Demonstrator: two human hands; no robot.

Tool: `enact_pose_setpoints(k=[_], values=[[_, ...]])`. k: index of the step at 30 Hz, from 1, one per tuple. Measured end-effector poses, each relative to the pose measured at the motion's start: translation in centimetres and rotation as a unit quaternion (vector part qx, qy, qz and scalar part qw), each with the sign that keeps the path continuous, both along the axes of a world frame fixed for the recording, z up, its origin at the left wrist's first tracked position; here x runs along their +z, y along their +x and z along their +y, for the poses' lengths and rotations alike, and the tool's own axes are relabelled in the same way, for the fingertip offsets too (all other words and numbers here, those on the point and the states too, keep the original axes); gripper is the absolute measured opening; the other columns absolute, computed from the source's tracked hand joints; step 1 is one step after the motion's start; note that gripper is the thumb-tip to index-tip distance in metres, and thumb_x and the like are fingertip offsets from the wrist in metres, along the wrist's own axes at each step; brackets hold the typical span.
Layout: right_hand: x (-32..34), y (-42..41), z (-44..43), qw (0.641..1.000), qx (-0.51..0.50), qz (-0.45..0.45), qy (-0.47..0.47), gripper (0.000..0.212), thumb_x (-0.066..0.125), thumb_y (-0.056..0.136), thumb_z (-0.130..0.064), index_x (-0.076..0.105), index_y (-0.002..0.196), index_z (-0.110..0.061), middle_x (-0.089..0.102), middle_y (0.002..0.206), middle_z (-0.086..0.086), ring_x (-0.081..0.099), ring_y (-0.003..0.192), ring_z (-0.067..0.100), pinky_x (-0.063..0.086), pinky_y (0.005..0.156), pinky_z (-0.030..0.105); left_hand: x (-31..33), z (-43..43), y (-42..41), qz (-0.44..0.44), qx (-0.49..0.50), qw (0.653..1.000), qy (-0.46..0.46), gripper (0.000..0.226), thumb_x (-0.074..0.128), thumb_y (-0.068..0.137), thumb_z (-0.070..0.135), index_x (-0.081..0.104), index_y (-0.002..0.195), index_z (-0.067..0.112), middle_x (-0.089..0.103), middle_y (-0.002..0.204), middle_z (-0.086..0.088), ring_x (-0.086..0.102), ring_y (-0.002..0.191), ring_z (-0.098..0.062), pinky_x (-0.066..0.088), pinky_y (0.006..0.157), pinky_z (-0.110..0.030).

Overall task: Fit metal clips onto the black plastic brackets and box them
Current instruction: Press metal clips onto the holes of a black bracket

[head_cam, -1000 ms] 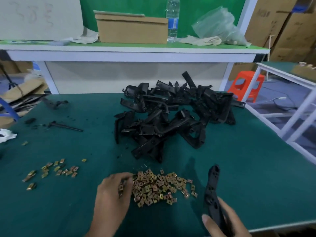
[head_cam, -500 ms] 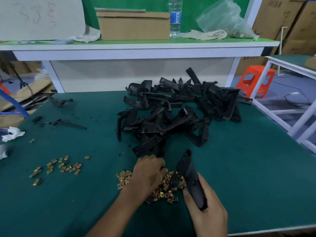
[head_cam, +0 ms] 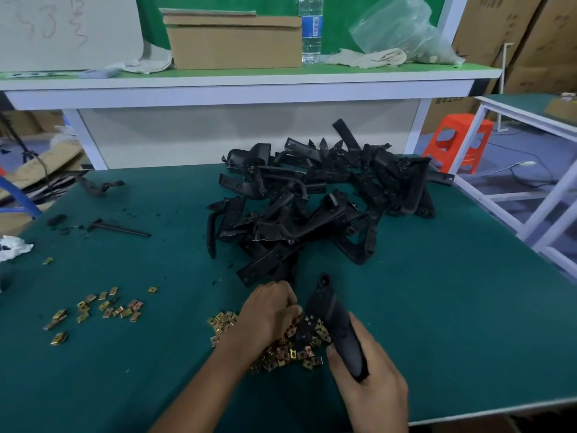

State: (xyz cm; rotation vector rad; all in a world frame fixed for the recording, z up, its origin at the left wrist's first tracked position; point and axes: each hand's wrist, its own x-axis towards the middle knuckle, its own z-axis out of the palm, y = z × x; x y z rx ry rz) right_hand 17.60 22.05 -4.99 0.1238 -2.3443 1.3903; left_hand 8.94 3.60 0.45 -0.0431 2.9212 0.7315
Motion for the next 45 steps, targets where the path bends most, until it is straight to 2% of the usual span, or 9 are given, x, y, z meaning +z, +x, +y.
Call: enact_pose_setpoints(k=[6,11,17,21,28,33,36,40,45], values=[[0.3,0.0,0.1,1.000,0.004,0.003,0.023,0.070,0.091,0.070,-0.023,0.065,0.133,-0.039,0.061,0.103,-0.039,0.064,0.098,-0.001,0.050,0.085,0.018,-0.2,-0.2,1.4,0.042,0.029,0.989,0.136,0.009,0.059,0.098,0.030,0.055,0.091,0.034,0.064,0.081,0.012,0.059,0.072,0.001,0.041,0.059,-0.015],[0.2,0.0,0.0,1.000,-0.004,0.001,0.024,0.071,0.092,0.068,-0.021,0.066,0.132,-0.038,0.062,0.096,-0.034,0.060,0.095,-0.004,0.041,0.083,0.001,1.1,-0.7,3.2,0.095,0.044,0.954,0.282,0.008,0.065,0.097,0.033,0.070,0.096,0.039,0.072,0.086,0.020,0.066,0.079,0.005,0.047,0.067,-0.011],[0.1,-0.1,0.0,0.999,-0.001,0.022,0.034,0.073,0.093,0.068,-0.018,0.065,0.132,-0.038,0.067,0.095,-0.021,0.068,0.091,0.010,0.050,0.081,0.021,1.9,-1.4,5.5,0.017,0.073,0.876,0.476,0.012,0.071,0.094,0.022,0.078,0.101,0.028,0.076,0.093,0.000,0.069,0.084,-0.013,0.057,0.082,-0.031],[-0.1,-0.1,0.1,0.999,-0.001,0.030,0.043,0.072,0.092,0.068,-0.019,0.065,0.132,-0.038,0.071,0.096,-0.012,0.067,0.087,0.008,0.049,0.080,0.018,2.0,-1.1,6.4,-0.016,0.077,0.848,0.525,0.012,0.067,0.096,0.021,0.076,0.092,0.014,0.070,0.084,-0.005,0.064,0.079,-0.015,0.055,0.076,-0.026],[0.6,0.0,0.2,0.998,0.007,0.020,0.058,0.070,0.088,0.076,-0.021,0.060,0.138,-0.034,0.068,0.094,-0.012,0.068,0.087,0.010,0.052,0.076,0.026,2.5,-0.5,6.9,-0.001,0.111,0.813,0.572,0.013,0.073,0.090,0.013,0.077,0.099,0.021,0.076,0.088,-0.013,0.071,0.080,-0.021,0.058,0.074,-0.028],[0.7,0.1,0.1,0.998,-0.001,0.009,0.067,0.067,0.085,0.079,-0.026,0.057,0.140,-0.036,0.067,0.092,-0.010,0.067,0.085,0.015,0.058,0.074,0.038,2.3,-0.9,7.6,-0.012,0.100,0.837,0.538,0.020,0.066,0.096,0.010,0.072,0.113,0.020,0.078,0.094,-0.012,0.073,0.091,-0.023,0.059,0.088,-0.034],[0.8,0.1,0.2,0.995,0.004,0.001,0.098,0.067,0.086,0.078,-0.025,0.060,0.140,-0.031,0.066,0.084,-0.005,0.065,0.077,0.019,0.057,0.066,0.042,2.4,-1.2,7.9,-0.018,0.086,0.851,0.518,0.023,0.064,0.098,0.010,0.067,0.118,0.021,0.078,0.092,-0.010,0.073,0.087,-0.018,0.058,0.085,-0.029],[0.9,0.0,0.1,0.991,0.015,-0.002,0.131,0.070,0.088,0.076,-0.021,0.061,0.140,-0.024,0.060,0.076,-0.007,0.060,0.069,0.019,0.055,0.058,0.038,2.6,-1.6,7.5,-0.011,0.068,0.888,0.455,0.026,0.067,0.097,0.017,0.064,0.120,0.030,0.078,0.089,-0.002,0.071,0.091,-0.012,0.055,0.087,-0.027],[0.8,-0.1,0.2,0.989,0.021,0.001,0.145,0.073,0.090,0.074,-0.018,0.061,0.140,-0.021,0.057,0.073,-0.007,0.059,0.066,0.019,0.054,0.055,0.036,2.5,-1.6,7.3,-0.023,0.032,0.903,0.428,0.028,0.067,0.097,0.021,0.062,0.120,0.036,0.079,0.092,0.002,0.072,0.087,-0.008,0.052,0.084,-0.024]])
